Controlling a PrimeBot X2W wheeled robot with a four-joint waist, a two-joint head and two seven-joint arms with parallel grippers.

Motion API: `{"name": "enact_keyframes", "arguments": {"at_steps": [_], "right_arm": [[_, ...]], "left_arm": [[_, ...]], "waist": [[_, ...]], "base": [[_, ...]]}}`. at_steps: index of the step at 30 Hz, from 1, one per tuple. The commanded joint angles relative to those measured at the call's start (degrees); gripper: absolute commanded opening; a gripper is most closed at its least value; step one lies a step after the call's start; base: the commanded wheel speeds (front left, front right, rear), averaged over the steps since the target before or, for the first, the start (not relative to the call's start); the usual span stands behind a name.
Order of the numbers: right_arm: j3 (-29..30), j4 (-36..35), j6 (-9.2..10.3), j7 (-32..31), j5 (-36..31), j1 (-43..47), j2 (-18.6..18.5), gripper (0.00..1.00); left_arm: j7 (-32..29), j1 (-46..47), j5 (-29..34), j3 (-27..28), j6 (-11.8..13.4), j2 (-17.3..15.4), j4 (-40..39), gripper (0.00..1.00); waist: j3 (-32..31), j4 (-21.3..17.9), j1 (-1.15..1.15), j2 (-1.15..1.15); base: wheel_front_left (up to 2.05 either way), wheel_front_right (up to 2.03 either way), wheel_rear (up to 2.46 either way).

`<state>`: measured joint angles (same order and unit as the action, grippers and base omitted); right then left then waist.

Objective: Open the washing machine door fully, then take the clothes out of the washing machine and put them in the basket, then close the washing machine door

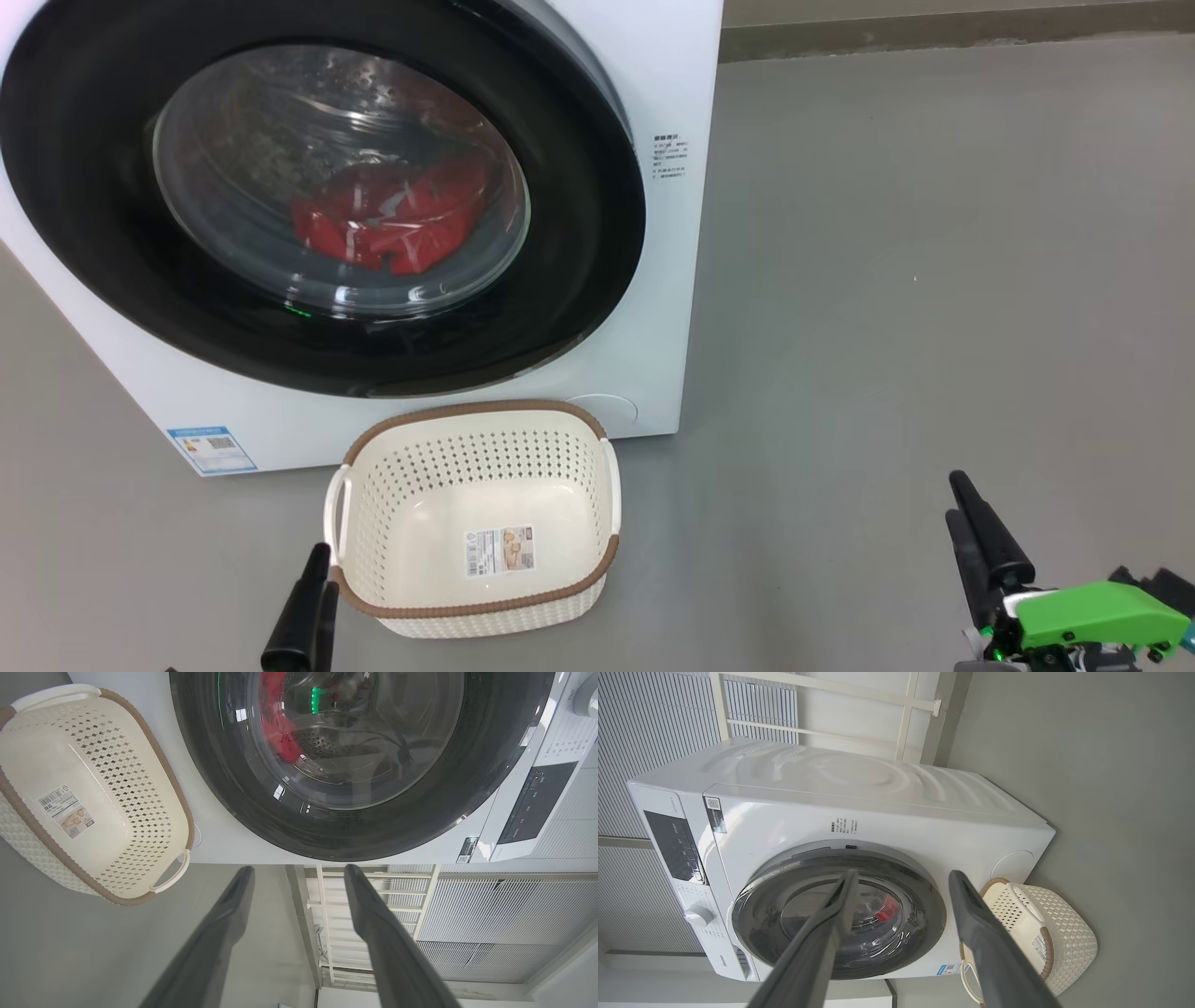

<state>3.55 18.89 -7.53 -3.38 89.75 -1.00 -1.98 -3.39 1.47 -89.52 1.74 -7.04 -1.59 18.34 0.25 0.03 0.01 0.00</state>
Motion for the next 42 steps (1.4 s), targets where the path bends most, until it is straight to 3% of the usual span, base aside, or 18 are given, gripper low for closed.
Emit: {"name": "enact_keyframes", "arguments": {"at_steps": [1, 42], "right_arm": [[-0.7, -1.5, 0.01, 0.6, -1.2, -2.7, -1.1, 1.00], [-5.9, -4.0, 0.02, 7.3, -35.5, -5.8, -1.4, 1.00]], "left_arm": [[0.6, 2.3, 1.4, 0.3, -0.1, -1.2, -1.9, 1.00], [7.4, 3.8, 39.5, -0.8, 0.7, -0.8, -7.6, 1.00]], "waist": [[0.0, 0.0, -0.01, 0.00], [0.6, 0.2, -0.01, 0.00]], "base": [[0.00, 0.00, 0.00], [0.00, 0.00, 0.00]]}}
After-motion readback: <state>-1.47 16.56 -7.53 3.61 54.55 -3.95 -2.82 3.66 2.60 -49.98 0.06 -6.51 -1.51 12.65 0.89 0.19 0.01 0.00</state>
